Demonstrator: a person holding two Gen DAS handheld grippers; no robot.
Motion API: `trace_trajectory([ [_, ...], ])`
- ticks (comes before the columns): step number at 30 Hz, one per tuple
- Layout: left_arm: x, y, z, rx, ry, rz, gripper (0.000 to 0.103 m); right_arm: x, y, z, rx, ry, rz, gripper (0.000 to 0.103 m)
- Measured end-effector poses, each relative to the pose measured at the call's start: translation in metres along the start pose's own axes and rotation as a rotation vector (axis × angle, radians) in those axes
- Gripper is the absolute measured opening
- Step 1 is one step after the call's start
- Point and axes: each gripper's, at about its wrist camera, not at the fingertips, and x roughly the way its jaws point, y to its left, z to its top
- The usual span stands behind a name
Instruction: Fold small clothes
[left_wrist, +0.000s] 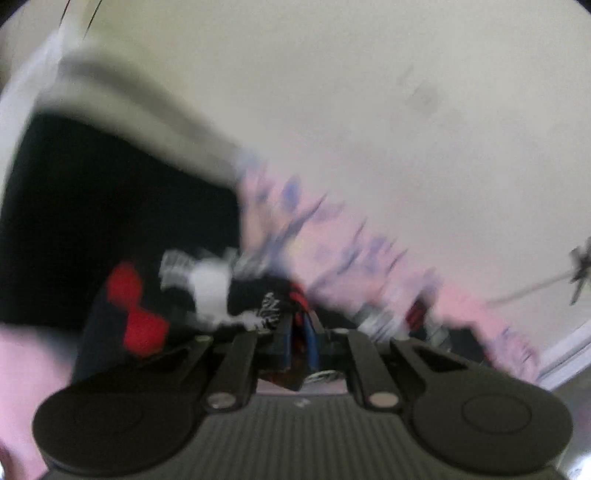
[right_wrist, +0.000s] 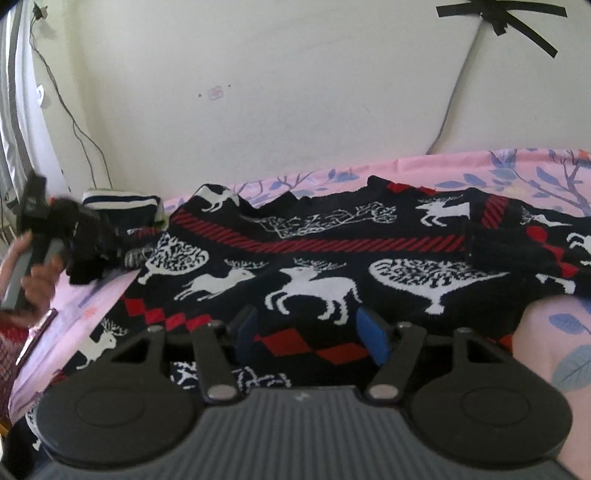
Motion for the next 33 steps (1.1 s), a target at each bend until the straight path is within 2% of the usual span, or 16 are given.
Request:
trace_trajectory([
  [2, -0.031, -0.014, 0.022, 0.059, -0.154, -0.021, 0.007, 0.000, 0.001, 0.000, 0.004, 0.002, -0.002, 0.062],
  [5, -0.066, -0.025, 0.050, 0.125, -0.380, 0.020, 0.003, 0.000, 0.002, 0.000, 0.010, 0.000, -0.005, 0.062],
  [8, -0.067, -0.025, 0.062, 0.179, -0.522, 0.229, 0.002, -0.001, 0.001, 0.000, 0.015, 0.000, -0.004, 0.062],
  [10, -0.050, -0.011, 0.070, 0.124, -0.443, 0.291, 0.002, -0.001, 0.001, 0.000, 0.017, 0.001, -0.003, 0.062],
  [12, -0.041, 0.006, 0.067, 0.039, -0.338, 0.227, 0.003, -0.002, 0.001, 0.001, 0.020, -0.001, -0.001, 0.062],
  [14, -0.041, 0.007, 0.049, 0.034, -0.305, 0.187, 0.009, -0.002, 0.000, 0.000, 0.025, -0.004, 0.001, 0.062],
  [16, -0.042, -0.002, 0.030, 0.082, -0.240, 0.147, 0.037, -0.002, -0.001, 0.001, 0.029, -0.003, 0.005, 0.063],
  [17, -0.041, -0.008, 0.019, 0.099, -0.191, 0.128, 0.062, -0.002, 0.000, 0.001, 0.031, -0.002, 0.004, 0.063],
  [18, -0.039, -0.013, 0.009, 0.115, -0.137, 0.109, 0.076, -0.002, 0.002, 0.000, 0.030, -0.002, 0.003, 0.063],
  [22, -0.021, -0.037, -0.041, 0.185, 0.101, 0.038, 0.087, -0.004, 0.001, 0.000, 0.031, -0.013, 0.008, 0.065],
  [24, -0.014, -0.045, -0.063, 0.218, 0.144, 0.058, 0.095, -0.005, 0.000, 0.000, 0.034, -0.016, 0.016, 0.065],
  [26, -0.001, -0.051, -0.080, 0.229, 0.168, 0.115, 0.095, -0.005, -0.001, 0.000, 0.036, -0.018, 0.025, 0.066],
  [29, 0.026, -0.050, -0.091, 0.141, 0.207, 0.139, 0.097, -0.005, -0.001, 0.000, 0.034, -0.015, 0.038, 0.066],
  [31, 0.033, -0.062, -0.095, 0.189, 0.111, 0.225, 0.063, -0.004, -0.001, 0.001, 0.034, -0.012, 0.041, 0.066],
  [32, 0.036, -0.066, -0.096, 0.217, 0.070, 0.278, 0.020, -0.004, -0.001, 0.001, 0.033, -0.011, 0.040, 0.066],
  [33, 0.040, -0.068, -0.091, 0.231, 0.043, 0.300, 0.013, -0.004, -0.001, 0.001, 0.033, -0.010, 0.039, 0.066],
])
